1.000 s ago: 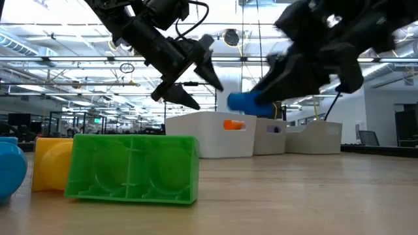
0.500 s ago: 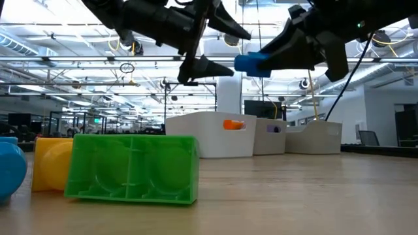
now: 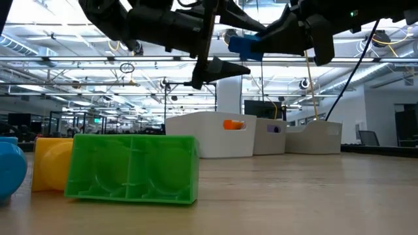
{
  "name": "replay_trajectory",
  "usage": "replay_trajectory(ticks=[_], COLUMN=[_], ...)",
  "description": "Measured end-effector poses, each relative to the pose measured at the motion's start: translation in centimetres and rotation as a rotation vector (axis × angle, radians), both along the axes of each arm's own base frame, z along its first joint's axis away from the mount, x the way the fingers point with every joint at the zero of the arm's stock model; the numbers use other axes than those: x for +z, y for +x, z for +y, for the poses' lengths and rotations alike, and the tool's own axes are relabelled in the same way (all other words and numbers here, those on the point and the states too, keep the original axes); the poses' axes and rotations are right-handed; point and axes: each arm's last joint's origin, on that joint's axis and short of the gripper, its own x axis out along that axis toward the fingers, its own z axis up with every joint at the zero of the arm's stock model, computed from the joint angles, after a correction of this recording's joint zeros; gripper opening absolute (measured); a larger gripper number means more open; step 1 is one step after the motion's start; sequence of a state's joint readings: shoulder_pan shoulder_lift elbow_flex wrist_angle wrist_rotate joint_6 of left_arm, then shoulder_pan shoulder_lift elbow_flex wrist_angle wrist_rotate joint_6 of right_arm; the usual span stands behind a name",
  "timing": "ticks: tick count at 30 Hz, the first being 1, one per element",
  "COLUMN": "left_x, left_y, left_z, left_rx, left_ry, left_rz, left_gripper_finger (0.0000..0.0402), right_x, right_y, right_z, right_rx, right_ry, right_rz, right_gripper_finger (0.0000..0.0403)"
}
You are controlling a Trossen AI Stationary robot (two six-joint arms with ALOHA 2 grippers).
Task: Pick & Place Toys
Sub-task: Put the blue game piece into the white bin
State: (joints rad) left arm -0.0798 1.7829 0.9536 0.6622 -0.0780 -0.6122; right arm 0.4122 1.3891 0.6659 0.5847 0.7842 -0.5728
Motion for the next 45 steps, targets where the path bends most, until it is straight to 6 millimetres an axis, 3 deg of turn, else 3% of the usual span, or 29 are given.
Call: replay_trajectory(ticks=[5,14,21,27,38,42,45], left_x=[0.1,0.1,0.2,1.0,-1.2,-2.6,-3.3], left_y=[0.5,0.5,0.6,-0.3,-2.7,-2.7,-2.6], left_z=[0.6,1.0,1.5,3.2,8.2,9.8,10.5], left_rx=[0.012,-0.056,-0.08,-0.078,0.496,0.544,0.558], left_ry=[-0.027,-0.081,-0.06,-0.005,0.135,0.141,0.129], left_rz=[0.003,0.002,0.0,0.072,0.402,0.457,0.467], left_gripper_finger=[0.0322,0.0139,0.0138,0.0138,0.0137,0.0143,0.0182], right_x=[-0.2,-0.5,-0.6,-0.2,2.3,2.3,2.3], right_y=[-0.1,-0.2,-0.3,-0.7,-2.3,-2.3,-2.2], right_z=[0.0,-0.1,-0.1,0.4,0.0,0.0,0.0], right_rx=[0.0,0.001,0.003,-0.014,0.076,0.075,0.072], right_ry=[-0.003,-0.018,-0.014,0.189,0.392,0.392,0.391], right_rz=[0.01,0.02,0.022,-0.065,-0.133,-0.139,-0.138], right_gripper_finger=[0.0099,0.01,0.0121,0.0166,0.0198,0.0193,0.019])
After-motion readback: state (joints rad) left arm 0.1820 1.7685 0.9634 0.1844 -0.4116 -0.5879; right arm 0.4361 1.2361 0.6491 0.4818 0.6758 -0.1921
